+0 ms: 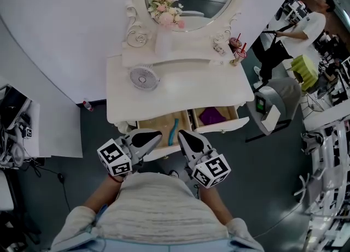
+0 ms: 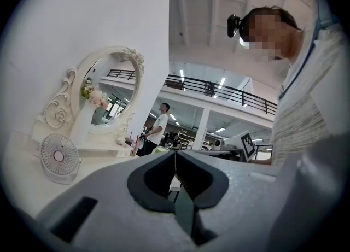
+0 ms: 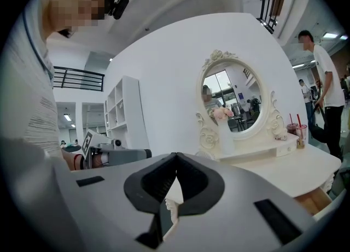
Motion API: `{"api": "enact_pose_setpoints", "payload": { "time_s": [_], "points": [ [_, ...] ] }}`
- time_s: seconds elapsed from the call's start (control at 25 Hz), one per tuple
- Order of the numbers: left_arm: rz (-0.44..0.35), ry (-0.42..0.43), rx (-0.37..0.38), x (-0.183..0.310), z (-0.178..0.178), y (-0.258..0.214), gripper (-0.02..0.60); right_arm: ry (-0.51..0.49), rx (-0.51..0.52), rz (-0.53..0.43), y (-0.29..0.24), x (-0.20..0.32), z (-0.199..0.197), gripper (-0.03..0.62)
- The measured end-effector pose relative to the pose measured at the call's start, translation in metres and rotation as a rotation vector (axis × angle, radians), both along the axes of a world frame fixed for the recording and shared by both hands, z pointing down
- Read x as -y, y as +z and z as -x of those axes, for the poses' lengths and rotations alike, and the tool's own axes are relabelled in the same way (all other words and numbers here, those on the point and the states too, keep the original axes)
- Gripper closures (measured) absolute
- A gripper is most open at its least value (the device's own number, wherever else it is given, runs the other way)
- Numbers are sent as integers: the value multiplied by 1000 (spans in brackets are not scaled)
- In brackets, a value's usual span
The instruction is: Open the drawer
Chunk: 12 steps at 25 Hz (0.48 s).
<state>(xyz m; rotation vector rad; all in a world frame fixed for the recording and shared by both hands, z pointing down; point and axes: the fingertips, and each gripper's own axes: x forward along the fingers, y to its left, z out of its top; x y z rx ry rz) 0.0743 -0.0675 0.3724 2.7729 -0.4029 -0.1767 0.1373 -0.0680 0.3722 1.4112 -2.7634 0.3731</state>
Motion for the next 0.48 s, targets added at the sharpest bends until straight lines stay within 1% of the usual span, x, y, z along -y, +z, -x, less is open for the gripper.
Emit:
{"api": "enact_pose_setpoints", "payload": {
  "time_s": [0.16, 0.28, 0.48],
  "points": [
    [-15, 1, 2, 1, 4, -4, 566, -5, -1, -13, -3, 1, 3, 585],
    [-14, -7, 2, 2, 7, -9, 566, -6, -15, -19, -5, 0, 6, 586],
    [-16, -6, 1, 0, 13, -11, 566, 0, -4, -17, -6, 0, 10, 586]
  ]
}}
